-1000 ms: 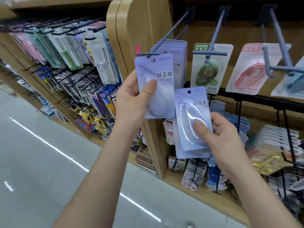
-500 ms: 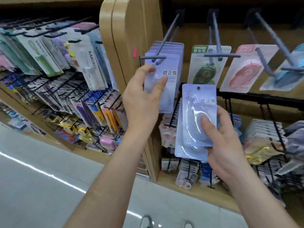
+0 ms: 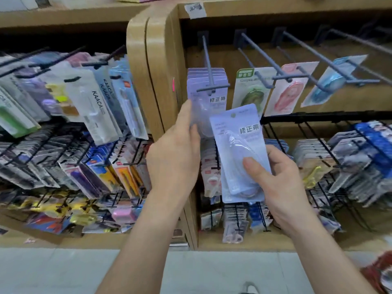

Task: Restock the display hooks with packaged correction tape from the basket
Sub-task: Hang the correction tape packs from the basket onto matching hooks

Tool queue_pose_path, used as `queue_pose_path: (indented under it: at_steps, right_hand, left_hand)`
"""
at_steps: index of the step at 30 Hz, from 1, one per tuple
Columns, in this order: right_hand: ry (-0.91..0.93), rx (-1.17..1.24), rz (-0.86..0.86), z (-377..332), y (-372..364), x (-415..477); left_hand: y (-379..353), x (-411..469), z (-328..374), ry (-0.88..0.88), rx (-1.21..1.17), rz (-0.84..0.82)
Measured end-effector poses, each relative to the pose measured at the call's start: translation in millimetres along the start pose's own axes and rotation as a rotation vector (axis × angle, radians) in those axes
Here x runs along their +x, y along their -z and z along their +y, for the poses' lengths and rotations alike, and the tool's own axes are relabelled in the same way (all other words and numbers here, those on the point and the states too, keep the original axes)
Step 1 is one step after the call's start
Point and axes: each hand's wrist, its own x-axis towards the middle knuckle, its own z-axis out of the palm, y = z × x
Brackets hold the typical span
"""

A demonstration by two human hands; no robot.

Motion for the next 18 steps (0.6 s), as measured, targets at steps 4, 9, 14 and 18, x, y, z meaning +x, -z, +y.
queue_pose_path:
  at_steps: [4, 9, 14, 18]
  right_hand:
    - [0.019, -0.017, -0.057, -4, -8, -7]
    - [0.027, -0.042, -0.094, -5, -15, -6]
    - [0.029, -0.019, -0.087, -2, -14, -1]
    - [0.007, -0.042, -0.063, -1, -13, 3]
  left_hand:
    - [16, -2, 7, 0.414, -0.866, -0.216]
    - [20, 5, 7, 0.491, -1.158, -0.33]
    - [11, 11, 13, 0.389, -1.12, -0.205]
    - [7, 26, 13, 0.345, -1.093, -0.136]
